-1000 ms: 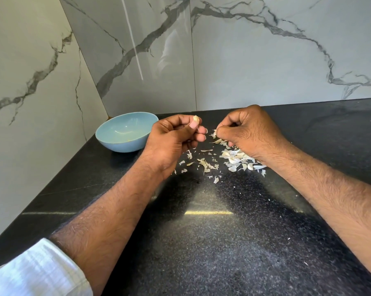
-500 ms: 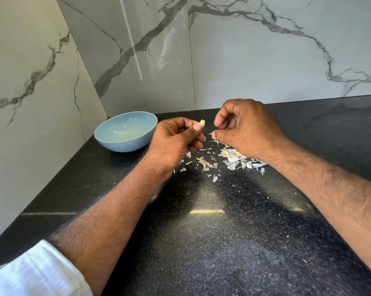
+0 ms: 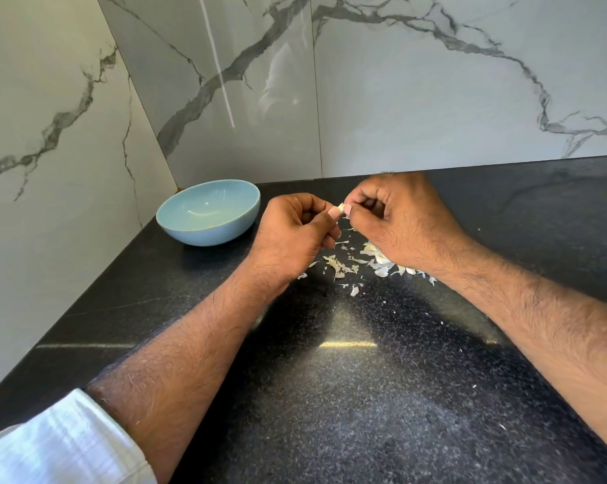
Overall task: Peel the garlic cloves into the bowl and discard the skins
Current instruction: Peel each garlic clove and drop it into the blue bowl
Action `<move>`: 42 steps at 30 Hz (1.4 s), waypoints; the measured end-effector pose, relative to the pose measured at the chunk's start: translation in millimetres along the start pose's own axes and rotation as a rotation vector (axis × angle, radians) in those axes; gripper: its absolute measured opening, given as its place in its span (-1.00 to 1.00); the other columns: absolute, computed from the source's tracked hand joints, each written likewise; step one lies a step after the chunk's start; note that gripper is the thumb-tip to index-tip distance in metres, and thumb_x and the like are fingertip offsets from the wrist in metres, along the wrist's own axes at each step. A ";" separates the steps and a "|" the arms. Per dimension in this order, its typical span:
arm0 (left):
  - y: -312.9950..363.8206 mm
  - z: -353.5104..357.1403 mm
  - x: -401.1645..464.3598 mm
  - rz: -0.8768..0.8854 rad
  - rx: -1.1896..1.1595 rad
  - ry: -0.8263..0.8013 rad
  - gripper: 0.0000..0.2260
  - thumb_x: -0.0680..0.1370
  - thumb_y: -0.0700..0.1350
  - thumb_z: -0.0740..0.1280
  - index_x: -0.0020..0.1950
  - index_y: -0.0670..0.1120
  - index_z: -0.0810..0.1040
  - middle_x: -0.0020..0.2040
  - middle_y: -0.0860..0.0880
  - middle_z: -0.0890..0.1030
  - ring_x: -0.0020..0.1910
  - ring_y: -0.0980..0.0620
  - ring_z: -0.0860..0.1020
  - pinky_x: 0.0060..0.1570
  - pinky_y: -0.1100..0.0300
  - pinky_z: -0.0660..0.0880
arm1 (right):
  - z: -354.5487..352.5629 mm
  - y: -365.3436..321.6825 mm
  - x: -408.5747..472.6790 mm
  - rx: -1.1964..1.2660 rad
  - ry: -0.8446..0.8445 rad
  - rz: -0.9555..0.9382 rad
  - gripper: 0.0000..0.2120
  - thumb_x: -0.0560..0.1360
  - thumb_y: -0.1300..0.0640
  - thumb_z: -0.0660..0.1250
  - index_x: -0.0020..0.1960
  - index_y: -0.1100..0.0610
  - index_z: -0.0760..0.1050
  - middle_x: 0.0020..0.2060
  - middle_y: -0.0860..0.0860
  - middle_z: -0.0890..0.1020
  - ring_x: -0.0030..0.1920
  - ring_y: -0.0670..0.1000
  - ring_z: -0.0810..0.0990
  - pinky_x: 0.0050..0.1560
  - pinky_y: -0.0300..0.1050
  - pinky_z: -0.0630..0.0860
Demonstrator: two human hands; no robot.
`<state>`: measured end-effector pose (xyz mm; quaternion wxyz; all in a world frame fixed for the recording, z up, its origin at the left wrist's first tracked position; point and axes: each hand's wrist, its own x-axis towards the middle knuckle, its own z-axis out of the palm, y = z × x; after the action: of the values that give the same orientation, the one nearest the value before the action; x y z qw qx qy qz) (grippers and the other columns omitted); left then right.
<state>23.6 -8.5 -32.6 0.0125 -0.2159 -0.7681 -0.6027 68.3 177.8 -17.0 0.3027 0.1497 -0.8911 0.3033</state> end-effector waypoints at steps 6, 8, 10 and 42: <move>-0.4 -2.2 0.5 -0.089 -0.102 -0.029 -0.91 0.65 -0.18 0.45 -0.01 -0.18 0.69 -0.26 -0.08 0.71 -0.33 0.05 0.61 -0.23 0.18 0.58 | 2.6 3.1 0.1 0.052 -0.035 0.005 -0.91 0.60 0.16 0.43 -0.05 0.03 0.69 -0.37 -0.05 0.64 -0.43 0.10 0.57 -0.48 0.12 0.54; 0.3 -3.1 0.8 -0.128 -0.178 -0.052 -0.91 0.66 -0.21 0.43 -0.02 -0.18 0.69 -0.26 -0.08 0.69 -0.34 0.07 0.59 -0.26 0.20 0.55 | 2.2 2.8 0.1 0.076 -0.036 0.000 -0.91 0.61 0.17 0.42 -0.03 0.05 0.69 -0.37 -0.03 0.64 -0.43 0.14 0.58 -0.48 0.14 0.53; 0.7 -3.8 1.2 -0.139 -0.211 -0.067 -0.90 0.66 -0.22 0.42 -0.04 -0.17 0.69 -0.26 -0.08 0.68 -0.34 0.07 0.58 -0.26 0.20 0.54 | 2.6 2.2 -0.4 0.096 -0.026 0.000 -0.90 0.61 0.21 0.42 -0.04 0.07 0.69 -0.39 -0.02 0.64 -0.44 0.14 0.57 -0.50 0.14 0.52; -2.2 1.4 -0.4 -0.054 -0.075 -0.122 -0.83 0.72 -0.18 0.35 -0.07 -0.11 0.60 -0.27 -0.02 0.65 -0.33 0.08 0.54 -0.24 0.21 0.50 | -0.4 -5.0 0.1 0.293 -0.009 0.141 -0.94 0.55 0.08 0.53 0.00 0.03 0.74 -0.24 -0.13 0.75 -0.26 -0.02 0.72 -0.23 -0.18 0.65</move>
<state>23.5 -7.7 -35.2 -0.0587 -0.2318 -0.7499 -0.6169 70.7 174.2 -14.4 0.2514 0.1306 -0.8470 0.4498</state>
